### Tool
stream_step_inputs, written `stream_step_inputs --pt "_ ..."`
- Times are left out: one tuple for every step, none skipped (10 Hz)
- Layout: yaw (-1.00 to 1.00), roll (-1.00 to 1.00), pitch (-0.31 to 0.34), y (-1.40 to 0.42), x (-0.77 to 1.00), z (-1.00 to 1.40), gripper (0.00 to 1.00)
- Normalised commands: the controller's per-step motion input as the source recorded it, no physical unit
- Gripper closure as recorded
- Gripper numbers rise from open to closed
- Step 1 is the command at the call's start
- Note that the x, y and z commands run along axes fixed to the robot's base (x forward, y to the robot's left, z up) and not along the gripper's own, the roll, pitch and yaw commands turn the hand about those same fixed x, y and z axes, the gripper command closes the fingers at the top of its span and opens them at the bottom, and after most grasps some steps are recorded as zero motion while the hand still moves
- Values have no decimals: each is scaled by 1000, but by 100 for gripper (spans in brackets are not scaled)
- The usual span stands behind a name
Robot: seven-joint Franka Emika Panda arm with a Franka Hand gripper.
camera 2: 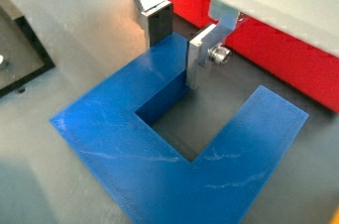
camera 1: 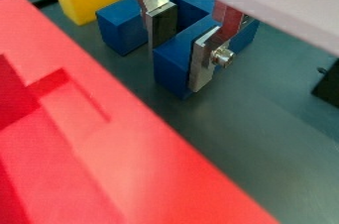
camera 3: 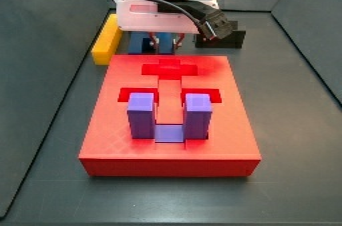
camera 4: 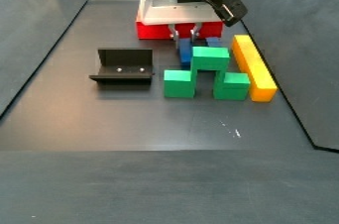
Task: Pick up the blue object. Move up. Place the blue object on the fixture. Regrasp the blue object. Move to above the board. Insert the blue object.
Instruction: Pick up the blue object, then move up, then place the blue object on the fixture.
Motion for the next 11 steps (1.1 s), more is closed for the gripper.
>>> stream_step_inputs --pt "0 0 0 0 0 0 100" --pt "0 0 0 0 0 0 100" --pt "0 0 0 0 0 0 100" --pt "0 0 0 0 0 0 100" --pt "0 0 0 0 0 833 100" --pt "13 8 26 48 -60 810 100" --pt "12 -10 34 33 -98 642 100" --pt "5 -50 8 14 -47 255 100" --pt "0 -43 0 40 0 0 100" --pt "0 0 54 0 111 360 100" --pt "-103 349 380 -51 540 989 100"
